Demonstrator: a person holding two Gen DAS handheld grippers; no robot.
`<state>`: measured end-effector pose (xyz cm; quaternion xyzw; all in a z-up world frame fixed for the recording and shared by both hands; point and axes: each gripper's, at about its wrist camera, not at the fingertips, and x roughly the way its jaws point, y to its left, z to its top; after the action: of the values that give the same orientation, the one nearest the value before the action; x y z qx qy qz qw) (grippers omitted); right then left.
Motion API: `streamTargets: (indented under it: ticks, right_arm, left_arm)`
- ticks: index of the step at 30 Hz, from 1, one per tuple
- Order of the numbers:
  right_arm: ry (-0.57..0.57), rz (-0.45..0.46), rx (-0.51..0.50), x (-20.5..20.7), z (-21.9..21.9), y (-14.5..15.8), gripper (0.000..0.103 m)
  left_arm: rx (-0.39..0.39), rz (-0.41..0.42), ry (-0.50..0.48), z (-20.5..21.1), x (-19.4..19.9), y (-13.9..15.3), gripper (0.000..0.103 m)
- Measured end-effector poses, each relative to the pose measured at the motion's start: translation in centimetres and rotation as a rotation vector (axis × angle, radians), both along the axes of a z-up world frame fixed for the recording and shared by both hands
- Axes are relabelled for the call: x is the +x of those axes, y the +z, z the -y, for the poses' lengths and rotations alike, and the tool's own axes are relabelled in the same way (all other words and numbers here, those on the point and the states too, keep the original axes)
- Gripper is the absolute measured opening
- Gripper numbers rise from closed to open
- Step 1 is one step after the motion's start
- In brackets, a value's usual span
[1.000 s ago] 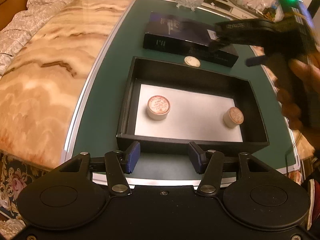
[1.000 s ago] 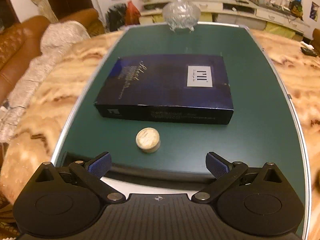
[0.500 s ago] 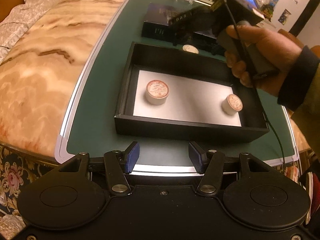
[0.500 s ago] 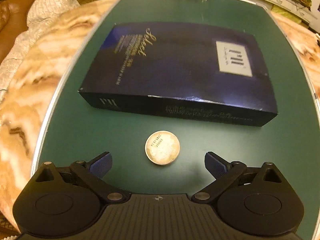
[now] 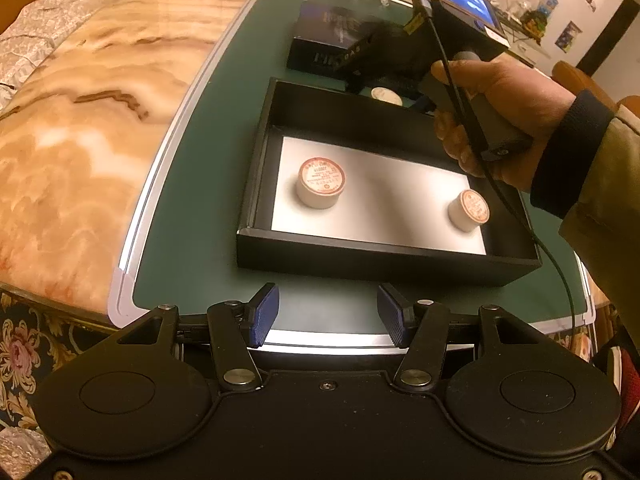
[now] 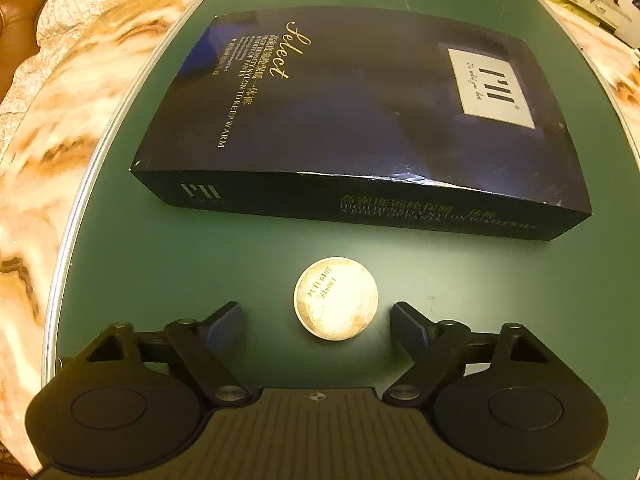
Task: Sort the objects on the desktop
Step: 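Lower the right tool onto the white-topped tin and close on it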
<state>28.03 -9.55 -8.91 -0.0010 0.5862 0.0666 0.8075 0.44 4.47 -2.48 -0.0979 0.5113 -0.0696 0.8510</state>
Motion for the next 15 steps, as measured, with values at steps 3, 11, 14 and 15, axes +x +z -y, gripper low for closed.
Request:
streamTargets:
  ticks: [3,11,14,15]
  right_arm:
    - [0.004,0.007,-0.008,0.01,-0.07,0.10,0.079]
    - [0.013,0.018,-0.027,0.19,-0.28,0.38,0.060]
    - [0.015,0.018,-0.038,0.17,-0.31,0.43,0.055]
    - [0.014,0.018,-0.041,0.17,-0.32,0.44,0.055]
  left_arm:
    - [-0.005,-0.002,0.003,-0.15,0.08,-0.08,0.055]
    - [-0.012,-0.004,-0.005,-0.06,0.05,-0.14,0.055]
    - [-0.013,-0.005,-0.004,-0.09,0.02,-0.18,0.055]
    - [-0.013,-0.005,-0.004,-0.10,0.01,-0.19,0.055]
